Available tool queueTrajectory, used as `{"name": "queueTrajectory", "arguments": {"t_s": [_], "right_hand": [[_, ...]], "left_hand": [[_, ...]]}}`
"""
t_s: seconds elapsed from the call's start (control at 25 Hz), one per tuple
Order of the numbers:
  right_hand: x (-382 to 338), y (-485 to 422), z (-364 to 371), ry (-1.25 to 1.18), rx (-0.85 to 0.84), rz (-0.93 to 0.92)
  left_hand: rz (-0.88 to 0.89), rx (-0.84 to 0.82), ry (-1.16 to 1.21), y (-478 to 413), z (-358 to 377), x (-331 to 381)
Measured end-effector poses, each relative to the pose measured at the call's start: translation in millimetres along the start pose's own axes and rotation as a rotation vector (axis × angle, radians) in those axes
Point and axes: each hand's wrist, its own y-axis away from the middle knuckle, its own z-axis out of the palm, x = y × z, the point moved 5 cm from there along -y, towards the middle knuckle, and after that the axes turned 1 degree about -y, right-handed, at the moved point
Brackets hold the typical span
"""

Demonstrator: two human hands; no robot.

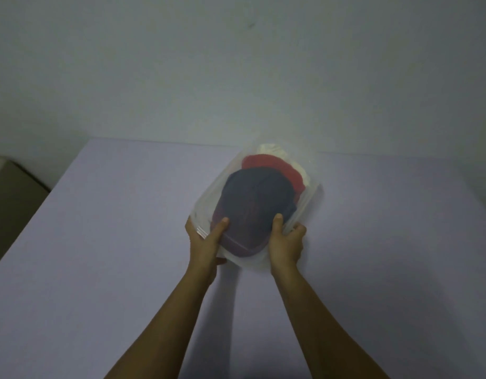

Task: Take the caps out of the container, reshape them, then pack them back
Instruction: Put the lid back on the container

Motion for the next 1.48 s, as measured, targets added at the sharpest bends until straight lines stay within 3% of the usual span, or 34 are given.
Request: {"name": "queueTrajectory", "arguments": {"t_s": [0.08, 0.36, 0.48, 0.6, 0.84, 1.08, 1.48], "right_hand": [[-1.0, -1.5, 1.5, -0.016, -0.015, 0.053], [-1.6, -53.1, -35.3, -0.033, -0.053, 0.082], [2.9, -81.9, -44.2, -0.205, -0.1, 0.116], [4.8, -111.0, -50.6, -0.464, -0.187, 0.321], [-1.5, -186.3, -71.2, -0.486, -0.105, 0.383], [0.1, -226.5, -55.8, -0.505, -0.048, 0.278], [-10.4, -263.1, -2.8, -0.579, 0.018, 0.241]], "left_hand": [[-0.022, 0.025, 0.057, -10.5, 7.1, 9.3], [-0.133, -0.139, -0.06, -53.9, 58.3, 19.2], [-0.209, -0.198, -0.116, -72.0, 75.4, 13.8], [-0.212, -0.254, -0.2, -95.1, 88.5, 23.6], [-0.175, -0.417, -0.373, -145.8, 117.0, 42.1], [-0.22, -0.291, -0.49, -207.0, 130.6, 43.8], [-0.127, -0.252, -0.391, -288.4, 152.3, 58.0]]}}
